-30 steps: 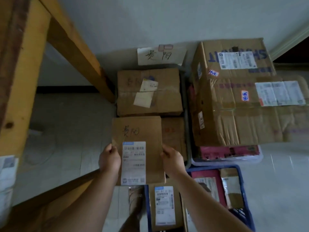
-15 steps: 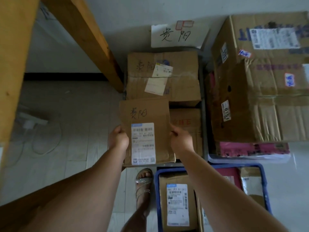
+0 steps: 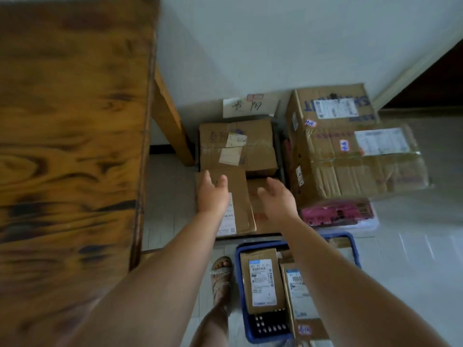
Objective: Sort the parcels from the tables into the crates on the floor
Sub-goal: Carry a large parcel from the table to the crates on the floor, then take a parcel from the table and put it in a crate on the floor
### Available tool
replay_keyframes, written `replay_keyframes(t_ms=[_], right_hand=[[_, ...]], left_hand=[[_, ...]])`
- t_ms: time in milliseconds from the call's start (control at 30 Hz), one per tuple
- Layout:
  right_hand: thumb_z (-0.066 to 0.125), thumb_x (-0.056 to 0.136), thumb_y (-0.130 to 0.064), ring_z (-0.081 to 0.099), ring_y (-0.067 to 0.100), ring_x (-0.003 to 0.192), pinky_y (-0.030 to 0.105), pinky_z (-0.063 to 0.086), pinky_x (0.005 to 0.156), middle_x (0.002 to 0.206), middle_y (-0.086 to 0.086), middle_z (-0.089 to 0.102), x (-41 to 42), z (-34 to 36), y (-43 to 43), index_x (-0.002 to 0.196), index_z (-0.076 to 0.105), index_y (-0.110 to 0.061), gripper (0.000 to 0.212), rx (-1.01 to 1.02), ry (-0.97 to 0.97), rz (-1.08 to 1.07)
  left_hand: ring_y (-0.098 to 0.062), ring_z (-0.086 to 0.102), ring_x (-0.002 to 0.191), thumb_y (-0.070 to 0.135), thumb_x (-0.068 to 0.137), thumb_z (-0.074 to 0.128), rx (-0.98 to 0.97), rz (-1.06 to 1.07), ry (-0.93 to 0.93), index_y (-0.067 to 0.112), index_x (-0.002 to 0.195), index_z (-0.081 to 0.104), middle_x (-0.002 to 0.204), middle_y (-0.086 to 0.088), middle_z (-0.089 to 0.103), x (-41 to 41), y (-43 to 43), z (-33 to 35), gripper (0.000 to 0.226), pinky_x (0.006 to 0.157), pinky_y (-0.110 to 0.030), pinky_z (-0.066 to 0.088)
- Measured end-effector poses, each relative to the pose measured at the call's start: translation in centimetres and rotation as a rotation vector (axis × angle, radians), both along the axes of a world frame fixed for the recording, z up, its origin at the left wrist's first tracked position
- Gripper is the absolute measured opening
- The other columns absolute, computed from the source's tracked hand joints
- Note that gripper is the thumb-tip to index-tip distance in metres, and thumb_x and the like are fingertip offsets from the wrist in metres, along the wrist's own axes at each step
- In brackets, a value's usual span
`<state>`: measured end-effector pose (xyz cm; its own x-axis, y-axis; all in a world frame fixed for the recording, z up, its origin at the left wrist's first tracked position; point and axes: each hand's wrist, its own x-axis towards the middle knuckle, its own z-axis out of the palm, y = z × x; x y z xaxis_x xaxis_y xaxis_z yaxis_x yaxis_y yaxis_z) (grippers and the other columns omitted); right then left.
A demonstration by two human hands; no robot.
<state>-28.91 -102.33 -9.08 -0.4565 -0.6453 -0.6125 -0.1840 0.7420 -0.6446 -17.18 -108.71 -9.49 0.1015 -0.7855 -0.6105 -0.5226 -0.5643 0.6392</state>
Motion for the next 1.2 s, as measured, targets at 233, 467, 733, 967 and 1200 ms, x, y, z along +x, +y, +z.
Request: replay_keyframes(t_ms=[233,467,733,967,1200], right_hand=[[0.049,0.098,-0.028,0.046,0.02,0.128,0.026,0.034,0.093,0.143,0.003,0.048,1.2,15.1,3.0,0.145,0.038,-0.019,0.049,-0.302,0.088,-0.113],[0.049,0.098,-0.023,0.048,0.013,0.124,0.03,0.037,0.103,0.14,0.001,0.05,5.8,25.5,11.9,0.143,0.041,-0.019,0.046,-0.573,0.081,-0.108],[0.05,0.098,-0.025,0.048,0.014,0.124,0.028,0.038,0.1,0.139,0.0,0.051,11.3,33.6,18.2,0.139,0.046,-0.02,0.042,-0.727,0.087,-0.08],[0.05,0.097,-0.023,0.051,0.012,0.119,0.04,0.043,0.105,0.135,-0.002,0.054,17.8,37.9,18.1,0.135,0.05,-0.019,0.038,-0.821,0.059,-0.012],[0.053,0.097,-0.024,0.052,0.008,0.113,0.034,0.043,0.103,0.132,0.0,0.057,31.0,38.4,11.8,0.131,0.054,-0.017,0.035,-0.857,0.013,0.112]], left_hand=[[-0.019,0.042,0.131,0.035,0.097,0.047,-0.242,-0.125,0.214,0.024,0.147,0.028,0.145,-0.001,0.043,2.4,4.6,16.0,0.055,0.108,-0.039,0.036],[-0.013,0.042,0.126,0.028,0.097,0.049,-0.496,-0.085,0.308,0.019,0.145,0.033,0.142,0.0,0.044,7.4,14.6,27.6,0.052,0.094,-0.024,0.033],[-0.007,0.045,0.112,0.028,0.096,0.051,-0.659,-0.01,0.362,0.024,0.144,0.034,0.135,0.003,0.049,13.0,21.8,34.7,0.051,0.099,-0.032,0.041],[-0.004,0.043,0.106,0.03,0.096,0.051,-0.715,0.067,0.383,0.023,0.141,0.04,0.128,0.006,0.051,20.4,21.5,37.4,0.047,0.085,-0.025,0.039],[-0.011,0.051,0.11,0.031,0.096,0.051,-0.759,0.149,0.302,0.024,0.136,0.045,0.125,0.006,0.054,34.2,17.6,37.8,0.041,0.086,-0.025,0.041]])
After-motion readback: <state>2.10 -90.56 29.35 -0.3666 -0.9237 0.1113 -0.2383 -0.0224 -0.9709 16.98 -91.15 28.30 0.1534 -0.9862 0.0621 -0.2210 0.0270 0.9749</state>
